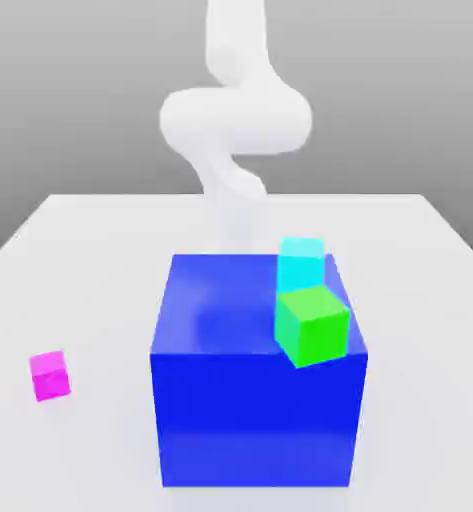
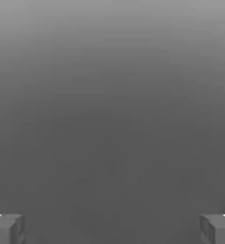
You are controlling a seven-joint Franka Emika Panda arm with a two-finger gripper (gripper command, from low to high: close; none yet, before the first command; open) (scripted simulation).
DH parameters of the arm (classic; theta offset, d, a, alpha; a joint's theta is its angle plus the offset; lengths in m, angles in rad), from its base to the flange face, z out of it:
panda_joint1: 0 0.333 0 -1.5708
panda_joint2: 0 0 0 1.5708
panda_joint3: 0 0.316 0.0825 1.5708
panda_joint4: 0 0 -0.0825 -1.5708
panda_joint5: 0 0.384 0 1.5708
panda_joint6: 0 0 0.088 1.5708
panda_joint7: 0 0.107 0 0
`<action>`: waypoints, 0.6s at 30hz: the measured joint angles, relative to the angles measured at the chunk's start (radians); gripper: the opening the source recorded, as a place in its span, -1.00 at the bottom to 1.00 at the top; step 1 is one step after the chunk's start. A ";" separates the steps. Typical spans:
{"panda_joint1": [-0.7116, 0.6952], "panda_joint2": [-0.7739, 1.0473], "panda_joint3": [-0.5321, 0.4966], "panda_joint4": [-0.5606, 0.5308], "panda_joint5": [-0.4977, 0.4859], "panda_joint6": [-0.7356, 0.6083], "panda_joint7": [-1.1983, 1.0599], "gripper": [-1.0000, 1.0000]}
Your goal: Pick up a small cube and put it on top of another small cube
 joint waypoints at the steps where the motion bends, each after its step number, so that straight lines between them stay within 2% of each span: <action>1: -0.025 0.040 -0.008 -0.019 -0.007 0.023 0.022 0.00; 12: -0.261 0.440 -0.132 -0.214 -0.049 0.260 0.223 0.00; 18: -0.376 0.659 -0.225 -0.320 -0.003 0.389 0.282 0.00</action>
